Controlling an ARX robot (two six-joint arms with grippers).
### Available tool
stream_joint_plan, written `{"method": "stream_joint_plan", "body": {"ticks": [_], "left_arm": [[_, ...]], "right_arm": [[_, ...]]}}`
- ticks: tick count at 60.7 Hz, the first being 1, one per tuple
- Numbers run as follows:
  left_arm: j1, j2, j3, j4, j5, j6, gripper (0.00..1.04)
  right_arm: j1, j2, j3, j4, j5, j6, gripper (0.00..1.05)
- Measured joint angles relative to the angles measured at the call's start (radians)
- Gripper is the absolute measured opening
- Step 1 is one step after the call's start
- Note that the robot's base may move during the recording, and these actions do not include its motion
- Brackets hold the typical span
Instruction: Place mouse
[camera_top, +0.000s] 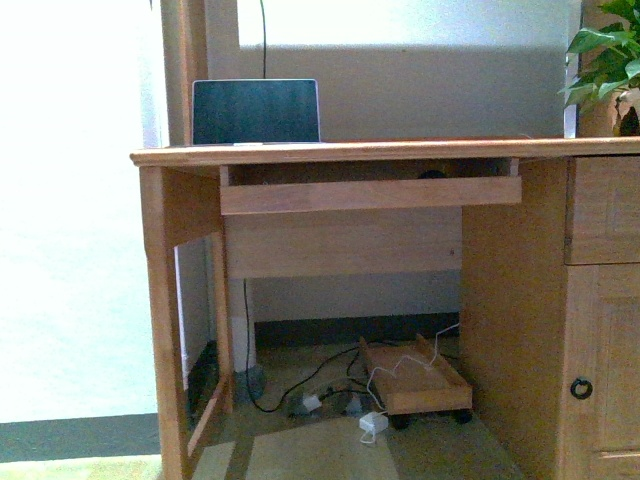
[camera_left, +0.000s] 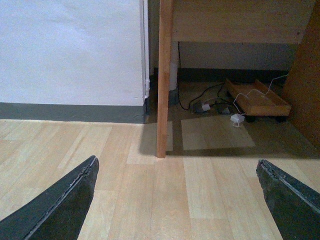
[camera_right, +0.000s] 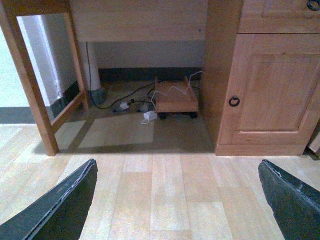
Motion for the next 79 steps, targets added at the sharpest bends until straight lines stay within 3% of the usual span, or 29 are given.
{"method": "stream_joint_plan", "body": {"ticks": [79], "left_arm": [[0.0,0.0,0.0,0.0,0.0,0.0,0.97]], "right_arm": [[0.0,0.0,0.0,0.0,0.0,0.0,0.97]]}}
